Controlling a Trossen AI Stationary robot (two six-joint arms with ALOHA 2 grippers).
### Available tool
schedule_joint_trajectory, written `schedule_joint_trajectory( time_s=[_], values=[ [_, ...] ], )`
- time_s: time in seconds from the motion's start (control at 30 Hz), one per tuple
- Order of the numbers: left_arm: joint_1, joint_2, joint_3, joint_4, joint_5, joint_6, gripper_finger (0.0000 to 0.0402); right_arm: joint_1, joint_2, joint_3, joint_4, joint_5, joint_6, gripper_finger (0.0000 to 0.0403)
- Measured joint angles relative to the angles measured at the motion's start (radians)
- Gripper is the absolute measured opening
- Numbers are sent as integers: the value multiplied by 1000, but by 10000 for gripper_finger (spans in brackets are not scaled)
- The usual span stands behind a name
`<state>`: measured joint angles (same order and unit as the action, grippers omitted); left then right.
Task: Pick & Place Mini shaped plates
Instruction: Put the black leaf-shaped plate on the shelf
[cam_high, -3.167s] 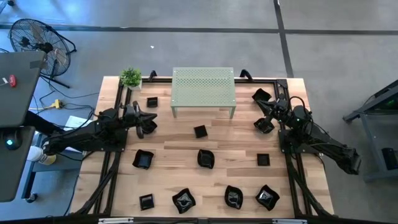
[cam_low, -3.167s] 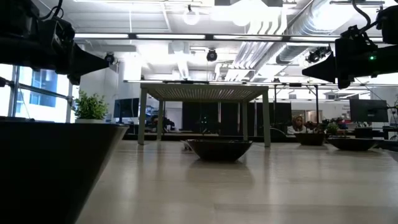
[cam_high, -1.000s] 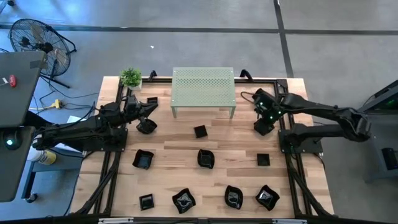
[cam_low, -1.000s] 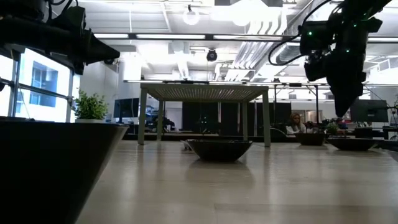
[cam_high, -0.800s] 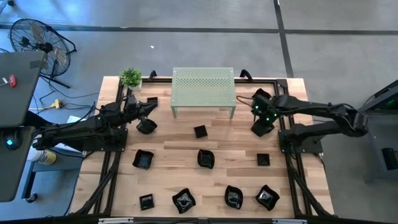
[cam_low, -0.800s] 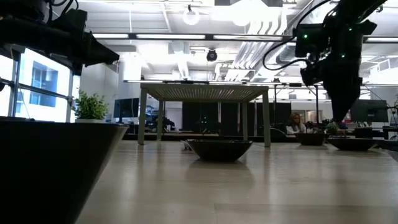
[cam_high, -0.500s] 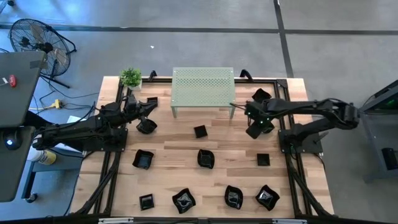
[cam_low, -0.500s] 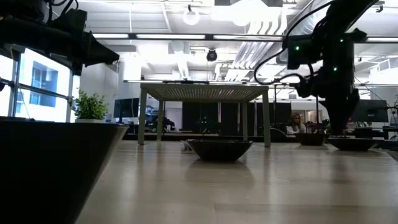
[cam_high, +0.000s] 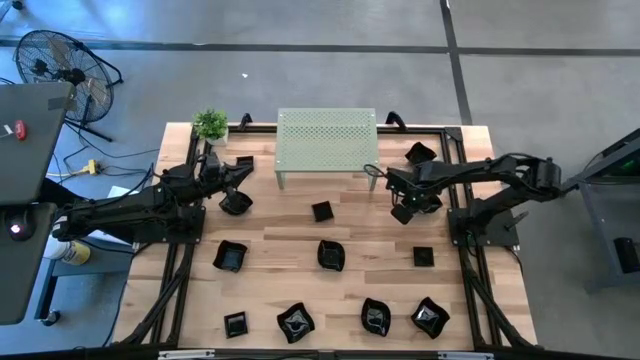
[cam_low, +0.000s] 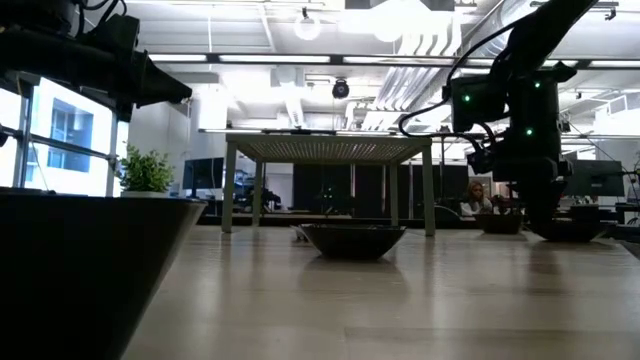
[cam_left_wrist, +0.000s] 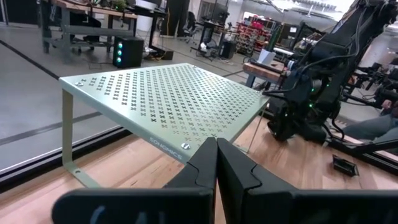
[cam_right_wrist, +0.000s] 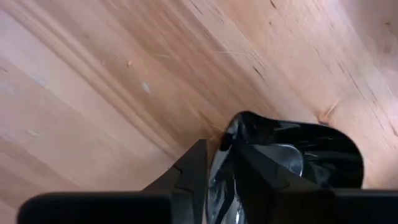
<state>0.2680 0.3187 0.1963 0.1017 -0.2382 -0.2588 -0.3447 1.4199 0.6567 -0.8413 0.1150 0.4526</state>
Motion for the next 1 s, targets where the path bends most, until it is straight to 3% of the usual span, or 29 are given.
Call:
schedule_joint_trajectory(
  time_s=[0.27, 0.7, 1.0],
  values=[
    [0, 0, 0, 0, 0, 0, 1, 0, -44, 0, -27, -18, 18, 5],
    [0, 0, 0, 0, 0, 0, 1, 38, -269, 65, -222, -115, 29, 3],
    [0, 0, 0, 0, 0, 0, 1, 89, -347, 293, -322, -144, 46, 3]
  ],
)
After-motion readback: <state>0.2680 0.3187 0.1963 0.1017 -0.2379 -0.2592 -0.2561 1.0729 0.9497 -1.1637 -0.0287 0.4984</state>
